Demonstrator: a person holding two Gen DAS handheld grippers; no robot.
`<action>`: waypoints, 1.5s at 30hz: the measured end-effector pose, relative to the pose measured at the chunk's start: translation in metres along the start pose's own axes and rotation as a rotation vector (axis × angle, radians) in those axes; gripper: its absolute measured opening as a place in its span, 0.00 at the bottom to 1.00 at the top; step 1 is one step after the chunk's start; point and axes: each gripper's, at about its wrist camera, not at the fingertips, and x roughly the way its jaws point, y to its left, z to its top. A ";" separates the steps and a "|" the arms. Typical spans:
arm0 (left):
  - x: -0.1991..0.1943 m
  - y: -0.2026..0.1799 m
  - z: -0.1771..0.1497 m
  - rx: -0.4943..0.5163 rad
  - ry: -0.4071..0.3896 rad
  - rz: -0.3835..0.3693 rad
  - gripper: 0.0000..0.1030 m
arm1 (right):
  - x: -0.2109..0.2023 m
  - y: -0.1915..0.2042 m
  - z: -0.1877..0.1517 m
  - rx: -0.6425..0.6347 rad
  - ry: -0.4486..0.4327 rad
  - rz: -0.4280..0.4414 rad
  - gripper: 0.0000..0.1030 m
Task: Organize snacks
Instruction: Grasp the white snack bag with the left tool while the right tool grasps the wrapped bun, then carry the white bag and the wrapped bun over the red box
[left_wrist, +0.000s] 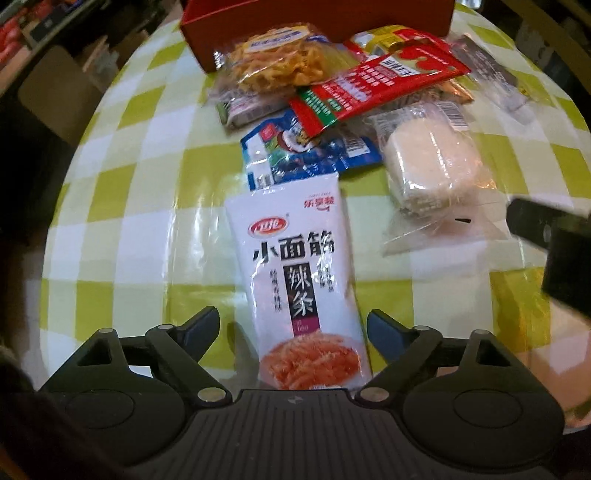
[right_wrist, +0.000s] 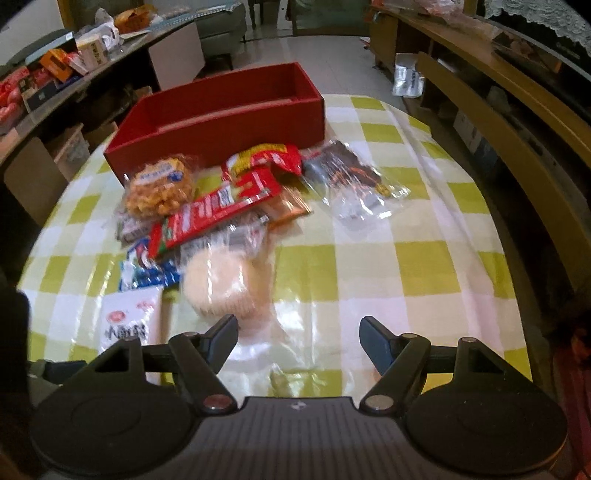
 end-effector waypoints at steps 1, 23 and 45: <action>0.002 0.001 0.000 0.004 -0.002 0.015 1.00 | 0.000 0.001 0.004 -0.003 0.001 0.012 0.76; 0.013 0.041 0.022 -0.046 0.077 -0.171 0.79 | 0.077 0.060 0.032 -0.202 0.191 0.009 0.62; -0.039 0.037 0.017 -0.010 -0.054 -0.031 0.44 | 0.015 0.030 0.019 -0.218 0.081 0.031 0.61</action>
